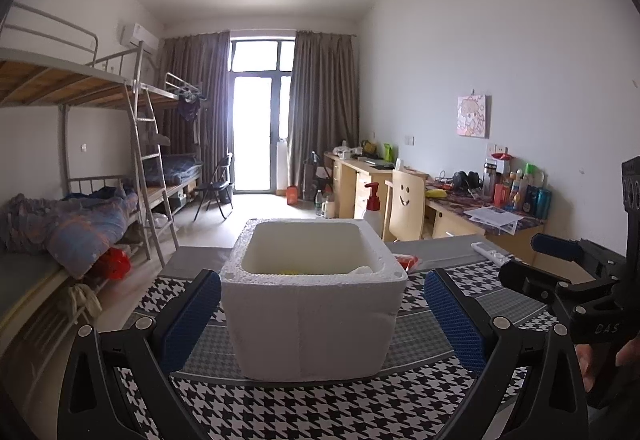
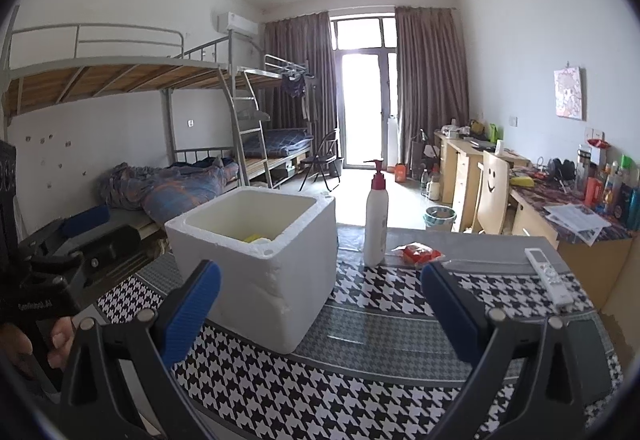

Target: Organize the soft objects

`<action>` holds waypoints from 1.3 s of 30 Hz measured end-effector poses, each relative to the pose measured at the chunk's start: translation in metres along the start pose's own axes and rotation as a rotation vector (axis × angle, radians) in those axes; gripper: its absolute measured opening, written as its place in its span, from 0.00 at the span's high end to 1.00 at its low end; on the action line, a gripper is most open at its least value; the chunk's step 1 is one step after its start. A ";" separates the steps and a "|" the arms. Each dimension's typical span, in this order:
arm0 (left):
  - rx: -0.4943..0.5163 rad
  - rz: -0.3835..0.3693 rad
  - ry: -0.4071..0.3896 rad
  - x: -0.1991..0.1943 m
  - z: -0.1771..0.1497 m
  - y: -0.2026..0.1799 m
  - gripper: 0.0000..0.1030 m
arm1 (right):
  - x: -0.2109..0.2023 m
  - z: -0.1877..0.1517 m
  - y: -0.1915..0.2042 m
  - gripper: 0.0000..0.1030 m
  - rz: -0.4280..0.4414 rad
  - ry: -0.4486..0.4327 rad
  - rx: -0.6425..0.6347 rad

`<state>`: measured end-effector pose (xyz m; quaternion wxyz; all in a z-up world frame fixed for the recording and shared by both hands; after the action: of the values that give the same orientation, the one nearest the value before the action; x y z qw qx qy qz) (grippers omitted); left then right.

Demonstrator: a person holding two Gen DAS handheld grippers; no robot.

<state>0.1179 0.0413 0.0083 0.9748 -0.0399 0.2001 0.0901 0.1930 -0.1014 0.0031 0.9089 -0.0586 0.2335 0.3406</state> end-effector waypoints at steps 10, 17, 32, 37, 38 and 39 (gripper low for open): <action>-0.005 0.011 0.011 0.006 -0.011 0.001 0.01 | -0.001 -0.011 -0.005 0.01 -0.046 -0.001 0.004; -0.005 0.025 0.013 0.007 -0.016 0.002 0.01 | -0.002 -0.017 -0.005 0.01 -0.045 -0.013 0.004; -0.020 0.039 0.027 0.008 -0.025 0.009 0.01 | -0.001 -0.024 -0.004 0.01 -0.039 -0.007 0.008; -0.026 0.041 0.017 0.002 -0.027 0.010 0.01 | -0.004 -0.027 -0.004 0.01 -0.035 -0.010 0.011; -0.024 0.039 0.019 0.001 -0.027 0.010 0.01 | -0.005 -0.027 -0.004 0.01 -0.035 -0.011 0.013; -0.020 0.038 0.021 0.001 -0.028 0.009 0.01 | -0.006 -0.028 -0.004 0.01 -0.034 -0.012 0.015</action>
<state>0.1065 0.0471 -0.0179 0.9703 -0.0469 0.2101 0.1101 0.1814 -0.1155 -0.0190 0.9163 -0.0536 0.2297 0.3235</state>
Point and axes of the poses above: each gripper's, at about its wrist camera, not at the fingertips, and x roughly the way its jaws point, y to its left, z to its top, the point moved 7 cm from there along x, roughly the way its jaws point, and after that the axes turned 9 degrees about y, right-handed, at the moved point
